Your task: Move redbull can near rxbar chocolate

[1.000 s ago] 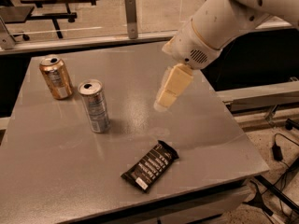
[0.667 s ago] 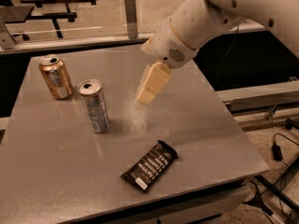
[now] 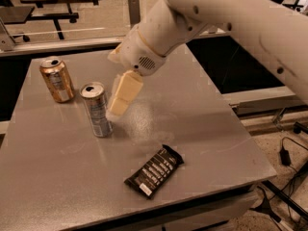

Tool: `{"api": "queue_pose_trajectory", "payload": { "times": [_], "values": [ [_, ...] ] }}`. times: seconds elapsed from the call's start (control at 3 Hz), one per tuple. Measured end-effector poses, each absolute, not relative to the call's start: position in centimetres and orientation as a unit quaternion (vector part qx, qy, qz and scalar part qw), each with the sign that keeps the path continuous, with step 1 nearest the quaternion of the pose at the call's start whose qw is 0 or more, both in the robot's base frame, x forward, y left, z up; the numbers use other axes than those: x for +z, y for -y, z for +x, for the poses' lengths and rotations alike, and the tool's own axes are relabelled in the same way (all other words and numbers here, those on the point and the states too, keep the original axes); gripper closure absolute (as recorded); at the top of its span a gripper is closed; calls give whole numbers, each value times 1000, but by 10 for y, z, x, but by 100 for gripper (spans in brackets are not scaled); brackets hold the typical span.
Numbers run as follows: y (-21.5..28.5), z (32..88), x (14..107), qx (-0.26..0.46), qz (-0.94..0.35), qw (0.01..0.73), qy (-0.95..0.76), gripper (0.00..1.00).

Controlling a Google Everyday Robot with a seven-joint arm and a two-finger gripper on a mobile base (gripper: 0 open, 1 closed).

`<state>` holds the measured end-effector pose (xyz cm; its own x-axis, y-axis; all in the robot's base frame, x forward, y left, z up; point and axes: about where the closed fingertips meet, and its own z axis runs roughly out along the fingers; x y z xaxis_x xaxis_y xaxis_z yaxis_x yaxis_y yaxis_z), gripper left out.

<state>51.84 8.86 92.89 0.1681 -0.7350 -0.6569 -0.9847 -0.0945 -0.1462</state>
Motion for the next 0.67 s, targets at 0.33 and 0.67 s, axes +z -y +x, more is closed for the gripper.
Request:
{"api": "queue_pose_trajectory", "payload": {
  "times": [0.33, 0.67],
  "values": [
    [-107, 514, 920, 231, -723, 281, -587, 0],
    [-116, 509, 911, 240, -733, 270, -576, 0]
  ]
}}
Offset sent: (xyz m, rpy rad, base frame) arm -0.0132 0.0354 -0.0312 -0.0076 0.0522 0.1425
